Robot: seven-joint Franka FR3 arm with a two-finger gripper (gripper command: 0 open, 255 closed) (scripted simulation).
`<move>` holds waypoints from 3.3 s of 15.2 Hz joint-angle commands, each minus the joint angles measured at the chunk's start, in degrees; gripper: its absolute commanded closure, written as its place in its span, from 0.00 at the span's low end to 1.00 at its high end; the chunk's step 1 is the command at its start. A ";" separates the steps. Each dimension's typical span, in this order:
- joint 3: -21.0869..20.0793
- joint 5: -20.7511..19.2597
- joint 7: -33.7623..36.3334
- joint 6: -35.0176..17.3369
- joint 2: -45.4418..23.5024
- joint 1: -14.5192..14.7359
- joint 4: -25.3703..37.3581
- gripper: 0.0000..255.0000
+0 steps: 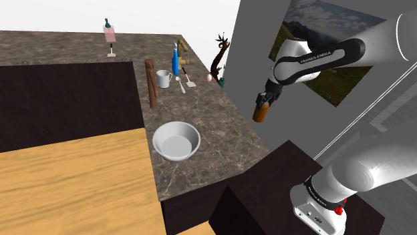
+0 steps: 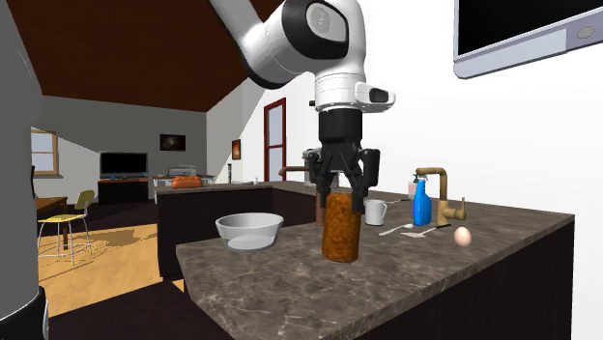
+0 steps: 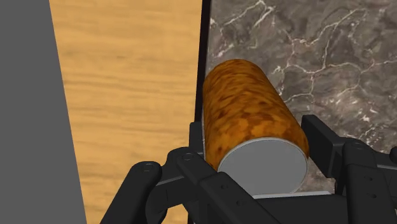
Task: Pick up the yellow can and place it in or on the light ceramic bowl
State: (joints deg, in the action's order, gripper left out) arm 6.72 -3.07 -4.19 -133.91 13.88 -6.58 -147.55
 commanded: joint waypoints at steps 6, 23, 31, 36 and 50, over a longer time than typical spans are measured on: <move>-0.20 -0.18 0.07 6.07 3.63 -0.09 2.43 1.00; -13.01 4.08 18.48 11.11 -0.26 8.51 11.15 1.00; -19.63 3.86 29.65 13.23 -8.13 12.82 21.09 1.00; -22.96 2.19 36.63 15.29 -14.56 15.57 29.35 1.00; -26.39 -3.47 48.39 17.05 -29.79 22.02 45.24 1.00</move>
State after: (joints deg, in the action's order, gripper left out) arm -19.74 -6.39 44.15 -116.16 -15.59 15.45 -101.97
